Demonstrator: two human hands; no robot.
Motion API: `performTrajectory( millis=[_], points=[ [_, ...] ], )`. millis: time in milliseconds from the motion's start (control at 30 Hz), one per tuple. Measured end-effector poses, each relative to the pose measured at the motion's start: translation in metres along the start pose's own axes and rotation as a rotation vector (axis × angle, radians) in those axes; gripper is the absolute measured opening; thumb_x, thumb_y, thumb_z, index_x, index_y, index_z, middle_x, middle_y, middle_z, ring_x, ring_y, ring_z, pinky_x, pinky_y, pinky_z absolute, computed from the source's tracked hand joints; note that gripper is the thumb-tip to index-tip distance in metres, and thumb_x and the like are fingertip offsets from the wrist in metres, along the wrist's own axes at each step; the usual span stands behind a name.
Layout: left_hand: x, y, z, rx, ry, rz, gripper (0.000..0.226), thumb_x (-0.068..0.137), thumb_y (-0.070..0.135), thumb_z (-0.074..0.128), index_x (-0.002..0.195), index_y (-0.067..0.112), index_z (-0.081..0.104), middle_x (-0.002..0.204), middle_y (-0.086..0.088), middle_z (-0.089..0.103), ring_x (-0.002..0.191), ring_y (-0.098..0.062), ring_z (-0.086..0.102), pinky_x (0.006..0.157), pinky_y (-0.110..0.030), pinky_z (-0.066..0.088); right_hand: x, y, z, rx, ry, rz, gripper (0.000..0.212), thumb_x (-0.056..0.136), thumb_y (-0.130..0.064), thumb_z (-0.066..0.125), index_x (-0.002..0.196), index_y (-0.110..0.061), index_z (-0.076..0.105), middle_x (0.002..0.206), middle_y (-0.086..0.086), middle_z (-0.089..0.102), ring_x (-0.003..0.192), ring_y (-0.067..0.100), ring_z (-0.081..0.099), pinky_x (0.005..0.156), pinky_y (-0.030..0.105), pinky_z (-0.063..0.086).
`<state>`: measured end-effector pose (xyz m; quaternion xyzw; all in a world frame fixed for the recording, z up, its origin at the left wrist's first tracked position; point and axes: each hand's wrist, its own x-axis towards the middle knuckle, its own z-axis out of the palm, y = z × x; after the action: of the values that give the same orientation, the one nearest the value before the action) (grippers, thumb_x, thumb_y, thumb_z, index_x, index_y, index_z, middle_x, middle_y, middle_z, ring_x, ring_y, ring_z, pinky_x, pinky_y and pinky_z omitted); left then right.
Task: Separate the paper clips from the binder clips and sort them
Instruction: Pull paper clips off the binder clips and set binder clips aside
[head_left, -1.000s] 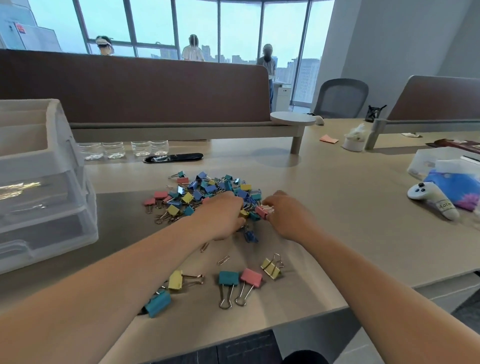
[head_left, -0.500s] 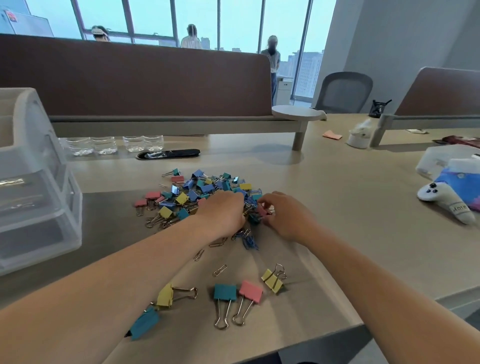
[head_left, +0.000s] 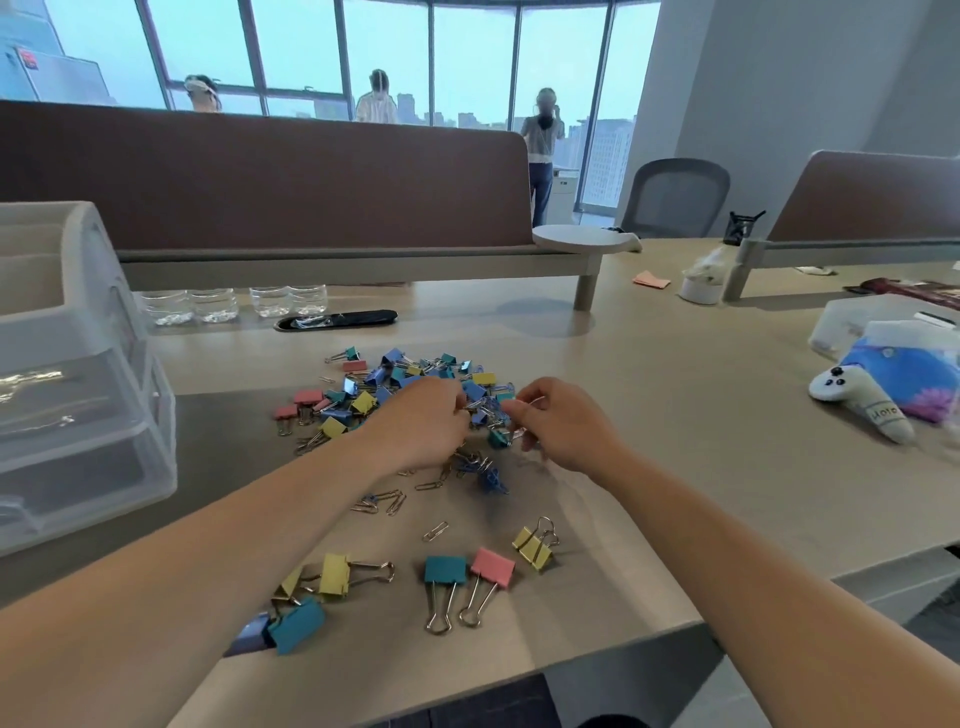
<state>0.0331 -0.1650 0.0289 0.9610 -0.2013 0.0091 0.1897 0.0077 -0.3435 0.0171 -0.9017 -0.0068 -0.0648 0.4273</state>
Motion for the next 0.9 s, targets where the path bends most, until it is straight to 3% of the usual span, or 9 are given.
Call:
performTrajectory(
  millis=[100, 233, 300, 433, 533, 600, 733, 900],
  points=[
    [-0.011, 0.005, -0.004, -0.055, 0.004, 0.02, 0.029, 0.098, 0.027, 0.047, 0.118, 0.013, 0.063, 0.1, -0.001, 0.066, 0.078, -0.011, 0.061, 0.074, -0.03, 0.053, -0.007, -0.001, -0.004, -0.068, -0.006, 0.023, 0.029, 0.094, -0.04, 0.062, 0.088, -0.012, 0.065, 0.073, 0.002, 0.073, 0.052, 0.011, 0.056, 0.065, 0.034, 0.05],
    [-0.026, 0.018, -0.002, -0.06, -0.034, 0.081, 0.023, 0.093, 0.028, 0.057, 0.111, 0.016, 0.066, 0.094, 0.002, 0.063, 0.081, -0.012, 0.06, 0.082, -0.036, 0.053, -0.022, 0.0, -0.014, -0.269, -0.073, 0.053, 0.03, 0.084, -0.046, 0.072, 0.088, -0.018, 0.063, 0.076, -0.001, 0.066, 0.063, 0.01, 0.056, 0.057, 0.026, 0.042],
    [-0.033, 0.025, 0.001, -0.036, -0.065, 0.113, 0.019, 0.092, 0.027, 0.06, 0.107, 0.017, 0.065, 0.093, 0.003, 0.059, 0.081, -0.013, 0.057, 0.08, -0.032, 0.051, -0.032, 0.002, -0.02, -0.316, -0.134, 0.056, 0.029, 0.082, -0.044, 0.075, 0.091, -0.019, 0.063, 0.075, -0.004, 0.062, 0.067, 0.012, 0.056, 0.056, 0.025, 0.04],
    [-0.043, 0.04, 0.008, 0.022, -0.138, 0.147, 0.031, 0.093, 0.031, 0.06, 0.122, 0.018, 0.061, 0.114, 0.001, 0.054, 0.096, -0.013, 0.054, 0.085, -0.025, 0.045, -0.049, 0.003, -0.031, -0.437, -0.24, 0.043, 0.03, 0.089, -0.039, 0.069, 0.106, -0.014, 0.069, 0.088, -0.002, 0.061, 0.075, 0.012, 0.052, 0.054, 0.019, 0.034],
    [-0.048, 0.049, 0.017, 0.062, -0.159, 0.177, 0.036, 0.094, 0.028, 0.059, 0.128, 0.018, 0.059, 0.123, -0.001, 0.056, 0.095, -0.009, 0.049, 0.089, -0.023, 0.043, -0.057, 0.005, -0.035, -0.468, -0.277, 0.082, 0.029, 0.092, -0.037, 0.065, 0.104, -0.012, 0.074, 0.095, 0.004, 0.072, 0.073, 0.012, 0.055, 0.058, 0.023, 0.038],
    [-0.05, 0.052, 0.022, 0.075, -0.181, 0.186, 0.037, 0.095, 0.03, 0.059, 0.13, 0.019, 0.059, 0.124, -0.001, 0.056, 0.094, -0.009, 0.049, 0.087, -0.022, 0.043, -0.061, 0.008, -0.037, -0.475, -0.283, 0.094, 0.031, 0.097, -0.035, 0.057, 0.101, -0.012, 0.077, 0.088, 0.005, 0.071, 0.068, 0.012, 0.056, 0.057, 0.024, 0.039],
    [-0.053, 0.055, 0.026, 0.098, -0.213, 0.194, 0.032, 0.098, 0.031, 0.052, 0.126, 0.02, 0.062, 0.123, 0.002, 0.059, 0.096, -0.009, 0.052, 0.09, -0.026, 0.047, -0.067, 0.012, -0.041, -0.485, -0.249, 0.098, 0.028, 0.099, -0.016, 0.05, 0.107, -0.005, 0.074, 0.107, 0.012, 0.072, 0.097, 0.025, 0.064, 0.068, 0.023, 0.04],
    [-0.055, 0.055, 0.027, 0.117, -0.22, 0.2, 0.031, 0.102, 0.021, 0.044, 0.128, 0.024, 0.061, 0.127, 0.005, 0.057, 0.112, -0.011, 0.054, 0.097, -0.031, 0.047, -0.07, 0.013, -0.038, -0.498, -0.222, 0.101, 0.03, 0.096, -0.011, 0.048, 0.115, -0.013, 0.071, 0.119, 0.004, 0.068, 0.105, 0.021, 0.061, 0.075, 0.022, 0.041]
  ],
)
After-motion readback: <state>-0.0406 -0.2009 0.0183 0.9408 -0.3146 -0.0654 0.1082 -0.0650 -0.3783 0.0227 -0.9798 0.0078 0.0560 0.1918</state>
